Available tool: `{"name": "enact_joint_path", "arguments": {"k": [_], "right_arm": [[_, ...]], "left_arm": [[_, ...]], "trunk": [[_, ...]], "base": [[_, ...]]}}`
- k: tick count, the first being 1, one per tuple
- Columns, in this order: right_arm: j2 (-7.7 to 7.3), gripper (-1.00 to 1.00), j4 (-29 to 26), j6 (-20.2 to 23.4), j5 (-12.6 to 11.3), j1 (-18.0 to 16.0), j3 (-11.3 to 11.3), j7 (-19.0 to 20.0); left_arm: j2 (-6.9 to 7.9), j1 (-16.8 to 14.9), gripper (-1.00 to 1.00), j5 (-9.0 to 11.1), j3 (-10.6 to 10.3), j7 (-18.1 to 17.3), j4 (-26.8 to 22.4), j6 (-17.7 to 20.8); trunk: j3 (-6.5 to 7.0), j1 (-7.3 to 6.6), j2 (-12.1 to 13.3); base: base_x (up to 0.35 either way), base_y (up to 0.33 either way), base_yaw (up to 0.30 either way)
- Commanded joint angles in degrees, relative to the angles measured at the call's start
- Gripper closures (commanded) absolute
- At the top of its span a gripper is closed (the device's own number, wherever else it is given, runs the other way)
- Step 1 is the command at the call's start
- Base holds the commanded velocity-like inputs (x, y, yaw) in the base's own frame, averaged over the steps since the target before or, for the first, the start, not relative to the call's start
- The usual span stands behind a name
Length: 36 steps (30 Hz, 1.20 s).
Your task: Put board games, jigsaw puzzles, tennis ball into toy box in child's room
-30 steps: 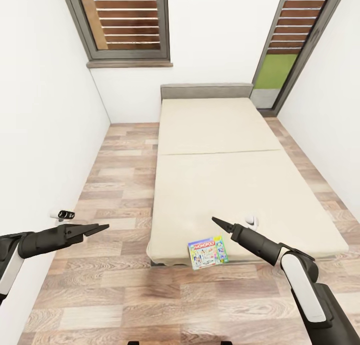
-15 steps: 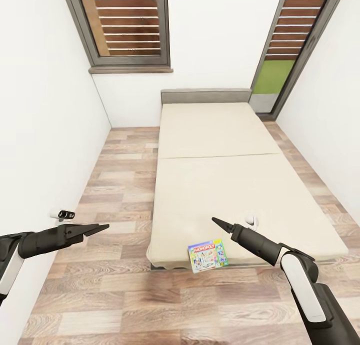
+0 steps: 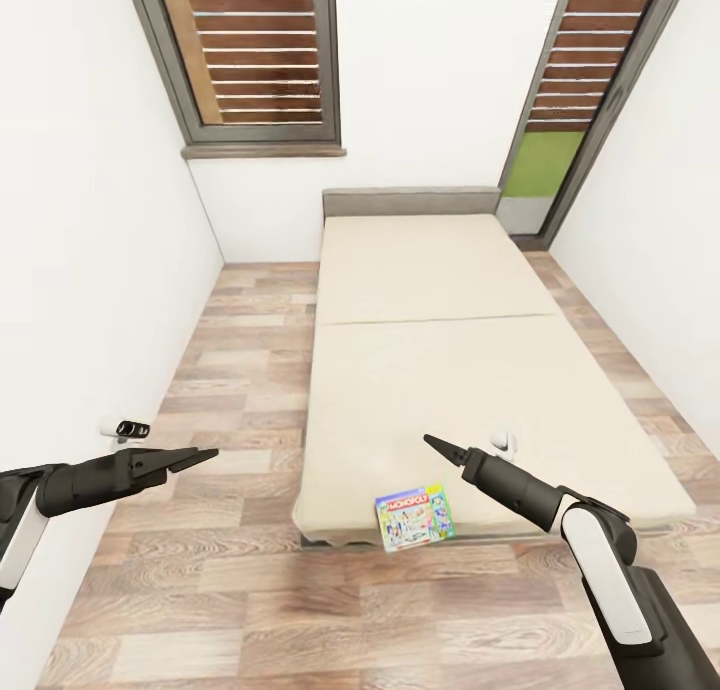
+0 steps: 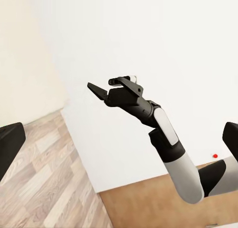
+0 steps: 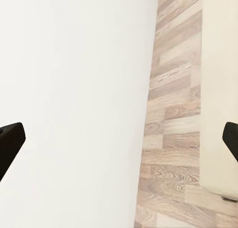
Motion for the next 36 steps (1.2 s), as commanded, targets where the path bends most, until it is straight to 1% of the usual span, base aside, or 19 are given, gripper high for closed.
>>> {"name": "enact_joint_path", "arguments": {"k": [1, 6, 18, 36], "right_arm": [[0.01, -1.0, 0.0, 0.4, -0.1, 0.0, -0.1, 0.1], [0.06, -1.0, 0.0, 0.3, -0.1, 0.0, -0.1, 0.1], [0.65, -1.0, 0.0, 0.3, 0.0, 0.0, -0.1, 0.1], [0.71, -1.0, 0.0, 0.3, -0.1, 0.0, -0.1, 0.1]], "left_arm": [[0.02, 0.0, -1.0, 0.0, 0.0, -0.2, 0.0, 0.6], [0.01, 0.0, -1.0, 0.0, 0.0, -0.2, 0.0, 0.6], [0.01, 0.0, -1.0, 0.0, 0.0, -0.2, 0.0, 0.6], [0.02, 0.0, -1.0, 0.0, 0.0, -0.2, 0.0, 0.6]], "trunk": [[0.01, 0.03, -0.1], [0.49, 0.03, -0.1], [1.63, 0.03, -0.1], [3.34, 0.03, -0.1]], "base": [[0.0, -0.086, 0.0], [0.0, -0.2, 0.0], [0.0, -0.293, 0.0], [0.0, -0.298, 0.0]]}}
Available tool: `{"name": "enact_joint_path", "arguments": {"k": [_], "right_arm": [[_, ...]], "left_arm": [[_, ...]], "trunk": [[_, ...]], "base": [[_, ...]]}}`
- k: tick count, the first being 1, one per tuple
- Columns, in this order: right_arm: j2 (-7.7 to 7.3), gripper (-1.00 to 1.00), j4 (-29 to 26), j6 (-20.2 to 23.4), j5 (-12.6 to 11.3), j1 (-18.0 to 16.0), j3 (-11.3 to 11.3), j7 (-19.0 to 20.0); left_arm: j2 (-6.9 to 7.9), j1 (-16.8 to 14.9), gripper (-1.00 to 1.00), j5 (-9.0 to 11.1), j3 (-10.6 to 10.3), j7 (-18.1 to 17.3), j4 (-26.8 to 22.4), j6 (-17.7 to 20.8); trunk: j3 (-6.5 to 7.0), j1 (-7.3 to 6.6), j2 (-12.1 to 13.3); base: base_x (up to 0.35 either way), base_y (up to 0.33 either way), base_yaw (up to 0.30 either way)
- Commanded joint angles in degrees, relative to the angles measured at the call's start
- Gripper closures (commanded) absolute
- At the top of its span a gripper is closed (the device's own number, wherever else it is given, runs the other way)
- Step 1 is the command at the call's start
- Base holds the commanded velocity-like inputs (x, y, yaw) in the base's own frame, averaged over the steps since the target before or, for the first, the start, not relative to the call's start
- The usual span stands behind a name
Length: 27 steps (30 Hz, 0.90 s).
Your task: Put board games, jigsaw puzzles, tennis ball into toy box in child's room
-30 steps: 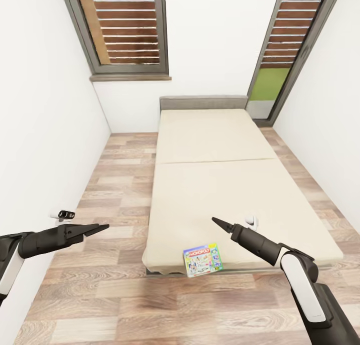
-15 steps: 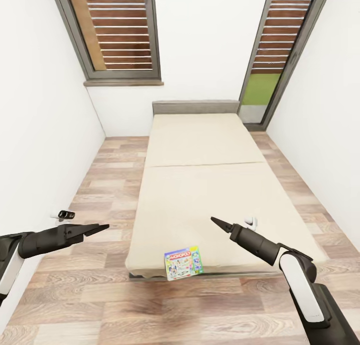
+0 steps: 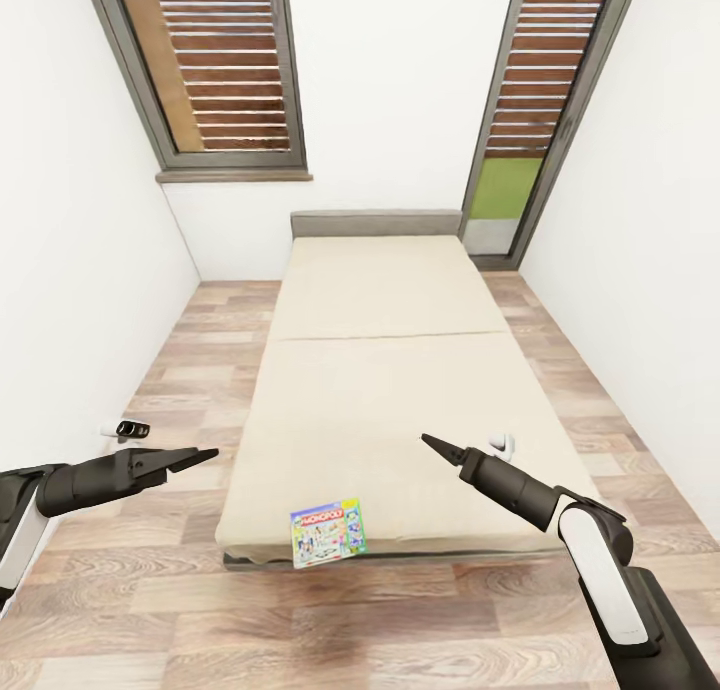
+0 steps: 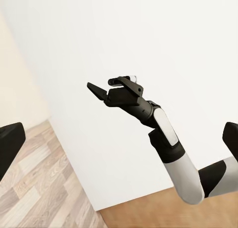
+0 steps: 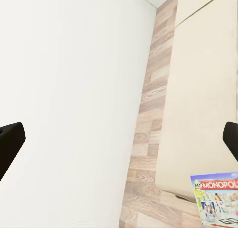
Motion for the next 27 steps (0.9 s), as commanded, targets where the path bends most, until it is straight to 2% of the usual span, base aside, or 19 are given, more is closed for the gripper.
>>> {"name": "enact_joint_path", "arguments": {"k": [1, 8, 27], "right_arm": [[0.01, -1.0, 0.0, 0.3, -0.1, 0.0, -0.1, 0.1], [0.01, -1.0, 0.0, 0.3, -0.1, 0.0, -0.1, 0.1], [0.01, -1.0, 0.0, 0.3, 0.0, 0.0, -0.1, 0.1]], "left_arm": [[0.02, 0.0, -1.0, 0.0, 0.0, -0.2, 0.0, 0.6], [0.01, 0.0, -1.0, 0.0, 0.0, -0.2, -0.1, 0.6], [-0.07, 0.0, -1.0, 0.0, 0.0, -0.2, 0.0, 0.6]], "trunk": [[0.0, 0.04, -0.1], [0.67, 0.04, -0.1], [2.48, 0.04, -0.1]], "base": [[0.0, -0.201, 0.0], [0.0, -0.082, 0.0], [0.0, -0.004, 0.0]]}}
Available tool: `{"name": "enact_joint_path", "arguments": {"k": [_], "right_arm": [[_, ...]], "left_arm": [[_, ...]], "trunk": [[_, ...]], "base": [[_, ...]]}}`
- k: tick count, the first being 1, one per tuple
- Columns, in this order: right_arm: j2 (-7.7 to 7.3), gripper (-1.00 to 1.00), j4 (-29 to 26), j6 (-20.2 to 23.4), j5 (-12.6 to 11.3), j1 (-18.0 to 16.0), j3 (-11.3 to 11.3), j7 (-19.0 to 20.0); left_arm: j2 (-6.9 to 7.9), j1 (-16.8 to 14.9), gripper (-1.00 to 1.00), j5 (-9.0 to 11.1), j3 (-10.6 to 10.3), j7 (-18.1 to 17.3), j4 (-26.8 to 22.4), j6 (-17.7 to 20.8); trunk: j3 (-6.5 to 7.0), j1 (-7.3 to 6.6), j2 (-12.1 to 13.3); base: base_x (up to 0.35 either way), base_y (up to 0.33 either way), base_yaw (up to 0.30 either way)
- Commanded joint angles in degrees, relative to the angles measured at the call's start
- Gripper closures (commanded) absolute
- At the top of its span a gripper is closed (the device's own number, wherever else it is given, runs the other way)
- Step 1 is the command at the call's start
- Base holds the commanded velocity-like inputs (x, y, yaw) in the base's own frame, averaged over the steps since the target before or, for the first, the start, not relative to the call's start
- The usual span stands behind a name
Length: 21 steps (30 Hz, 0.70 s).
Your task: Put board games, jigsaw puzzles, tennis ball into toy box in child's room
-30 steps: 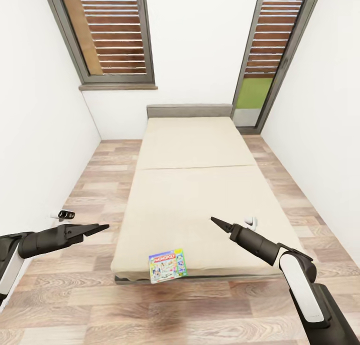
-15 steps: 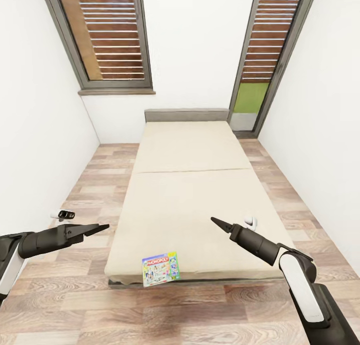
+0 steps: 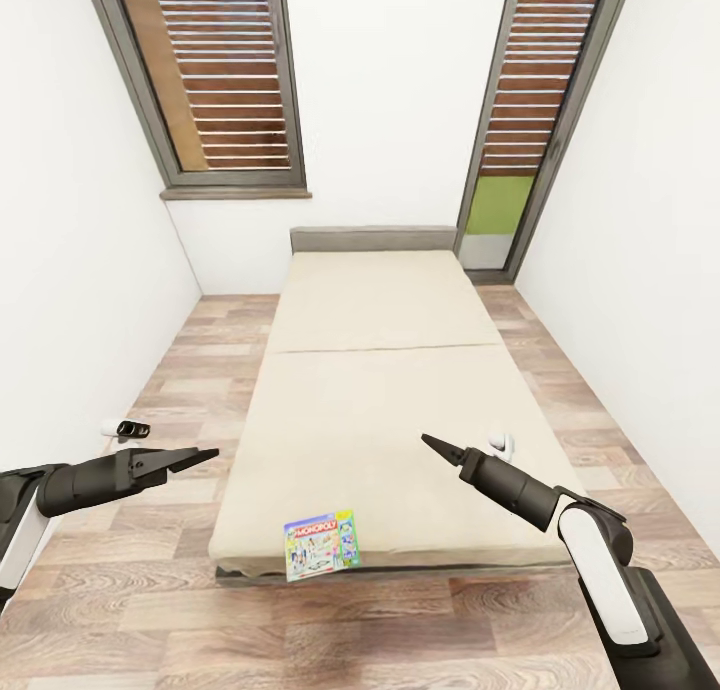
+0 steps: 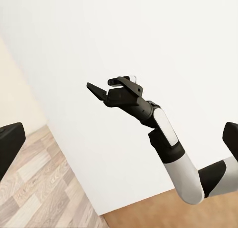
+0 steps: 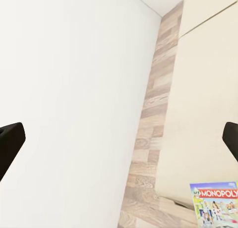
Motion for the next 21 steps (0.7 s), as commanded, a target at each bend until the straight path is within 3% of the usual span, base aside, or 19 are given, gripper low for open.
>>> {"name": "enact_joint_path", "arguments": {"k": [1, 21], "right_arm": [[0.01, -1.0, 0.0, 0.4, -0.1, 0.0, -0.1, 0.1], [0.01, -1.0, 0.0, 0.4, -0.1, 0.0, -0.1, 0.1]], "left_arm": [[0.0, 0.0, -1.0, 0.0, 0.0, -0.2, 0.0, 0.6], [-0.15, 0.0, -1.0, 0.0, -0.1, -0.2, 0.0, 0.5]], "trunk": [[0.0, 0.03, -0.1], [1.9, 0.03, -0.1]], "base": [[0.0, 0.0, 0.0], [0.0, 0.0, 0.0]]}}
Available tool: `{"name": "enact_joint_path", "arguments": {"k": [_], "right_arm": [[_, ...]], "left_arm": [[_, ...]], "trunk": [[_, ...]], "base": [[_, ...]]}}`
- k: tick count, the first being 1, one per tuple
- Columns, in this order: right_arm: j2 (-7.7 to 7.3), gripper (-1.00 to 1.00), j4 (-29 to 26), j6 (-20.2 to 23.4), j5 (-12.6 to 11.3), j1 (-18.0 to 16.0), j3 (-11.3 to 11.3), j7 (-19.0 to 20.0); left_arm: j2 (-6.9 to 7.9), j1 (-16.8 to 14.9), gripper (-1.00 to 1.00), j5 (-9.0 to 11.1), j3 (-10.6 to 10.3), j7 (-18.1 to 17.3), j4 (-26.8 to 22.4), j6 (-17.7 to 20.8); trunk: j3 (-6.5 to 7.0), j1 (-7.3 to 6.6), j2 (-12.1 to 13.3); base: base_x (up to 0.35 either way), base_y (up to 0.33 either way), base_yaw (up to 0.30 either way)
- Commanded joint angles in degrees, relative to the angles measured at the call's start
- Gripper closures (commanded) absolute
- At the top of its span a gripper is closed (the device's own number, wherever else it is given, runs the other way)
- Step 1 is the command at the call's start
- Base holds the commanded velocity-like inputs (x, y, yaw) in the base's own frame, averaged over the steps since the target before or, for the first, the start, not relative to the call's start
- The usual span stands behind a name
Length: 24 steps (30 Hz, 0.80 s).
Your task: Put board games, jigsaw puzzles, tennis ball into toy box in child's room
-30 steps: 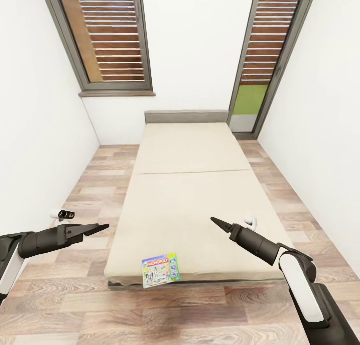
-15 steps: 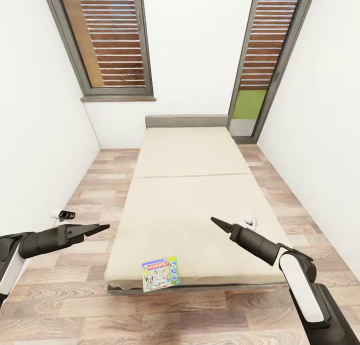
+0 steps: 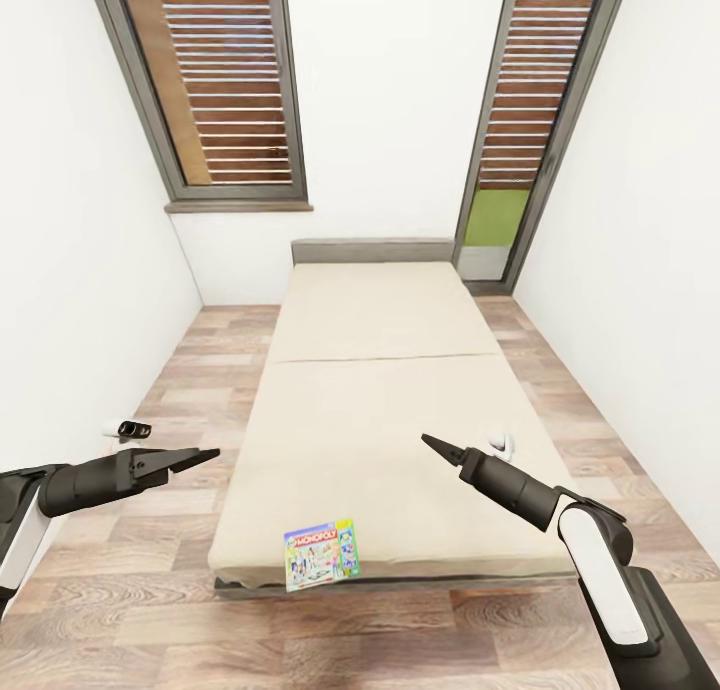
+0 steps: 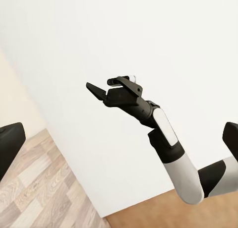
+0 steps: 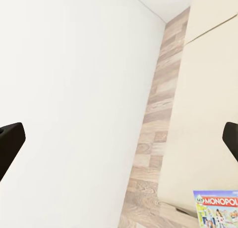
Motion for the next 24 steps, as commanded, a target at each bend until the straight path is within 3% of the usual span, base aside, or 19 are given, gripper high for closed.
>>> {"name": "enact_joint_path", "arguments": {"k": [1, 24], "right_arm": [[0.01, -1.0, 0.0, 0.4, -0.1, 0.0, -0.1, 0.1], [-0.04, -1.0, -0.3, -0.7, -0.2, 0.0, 0.0, 0.3]], "left_arm": [[0.02, 0.0, -1.0, 0.0, 0.0, -0.2, 0.0, 0.6], [0.12, 0.0, -1.0, 0.0, 0.0, -0.2, 0.0, 0.7]], "trunk": [[-0.01, 0.04, -0.1], [2.18, 0.04, -0.1]], "base": [[0.0, 0.0, 0.0], [0.0, 0.0, 0.0]]}}
